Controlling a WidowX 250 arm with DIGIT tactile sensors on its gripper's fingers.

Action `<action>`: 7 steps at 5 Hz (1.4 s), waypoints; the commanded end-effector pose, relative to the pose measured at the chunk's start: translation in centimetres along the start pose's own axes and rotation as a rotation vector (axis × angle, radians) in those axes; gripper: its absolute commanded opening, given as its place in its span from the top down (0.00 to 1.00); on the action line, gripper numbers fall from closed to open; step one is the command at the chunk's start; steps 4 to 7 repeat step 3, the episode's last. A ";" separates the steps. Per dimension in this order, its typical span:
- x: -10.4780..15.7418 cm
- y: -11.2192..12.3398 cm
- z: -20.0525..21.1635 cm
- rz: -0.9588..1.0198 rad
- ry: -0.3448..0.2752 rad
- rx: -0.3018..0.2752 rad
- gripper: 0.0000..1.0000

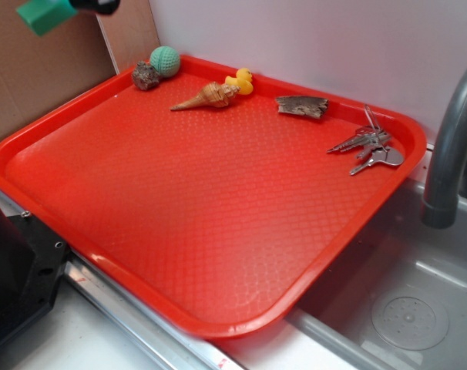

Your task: Grab the green block.

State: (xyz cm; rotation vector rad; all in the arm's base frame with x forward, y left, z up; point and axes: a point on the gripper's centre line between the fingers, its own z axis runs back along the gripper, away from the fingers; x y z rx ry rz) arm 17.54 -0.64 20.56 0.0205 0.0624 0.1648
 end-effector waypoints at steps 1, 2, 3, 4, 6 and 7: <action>-0.2 -1.5 3.3 -0.081 -0.028 -0.100 1.00; -0.5 -1.3 4.3 -0.133 -0.096 -0.124 1.00; -0.1 -1.1 4.2 -0.110 -0.110 -0.106 1.00; -0.1 -1.1 4.2 -0.110 -0.110 -0.106 1.00; -0.1 -1.1 4.2 -0.110 -0.110 -0.106 1.00; -0.1 -1.1 4.2 -0.110 -0.110 -0.106 1.00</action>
